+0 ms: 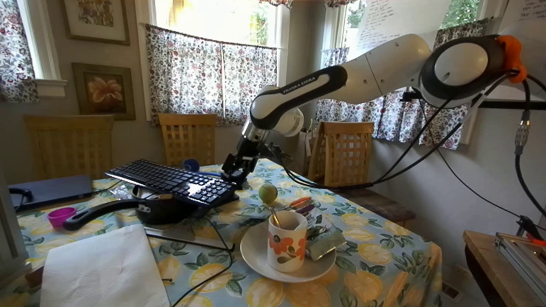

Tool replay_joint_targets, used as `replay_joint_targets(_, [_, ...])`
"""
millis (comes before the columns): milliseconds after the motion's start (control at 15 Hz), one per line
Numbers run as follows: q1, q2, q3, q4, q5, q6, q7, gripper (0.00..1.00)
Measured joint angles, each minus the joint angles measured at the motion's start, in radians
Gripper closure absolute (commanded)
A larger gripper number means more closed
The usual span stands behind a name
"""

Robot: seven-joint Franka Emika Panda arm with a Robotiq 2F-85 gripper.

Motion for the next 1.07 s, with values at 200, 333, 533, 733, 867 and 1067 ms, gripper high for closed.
replay_joint_targets(200, [-0.004, -0.016, 0.001, -0.028, 0.010, 0.000, -0.020, 0.00])
replay_joint_targets(333, [-0.012, -0.028, 0.009, -0.046, 0.027, 0.007, -0.042, 0.00])
replay_joint_targets(533, [-0.017, -0.031, 0.023, -0.064, 0.047, 0.060, -0.070, 0.00])
replay_joint_targets(733, [-0.016, -0.021, 0.035, -0.069, 0.058, 0.091, -0.074, 0.00])
replay_joint_targets(867, [-0.016, -0.011, 0.039, -0.070, 0.064, 0.088, -0.074, 0.00])
replay_joint_targets(1067, [-0.016, 0.008, 0.040, -0.069, 0.064, 0.083, -0.074, 0.00])
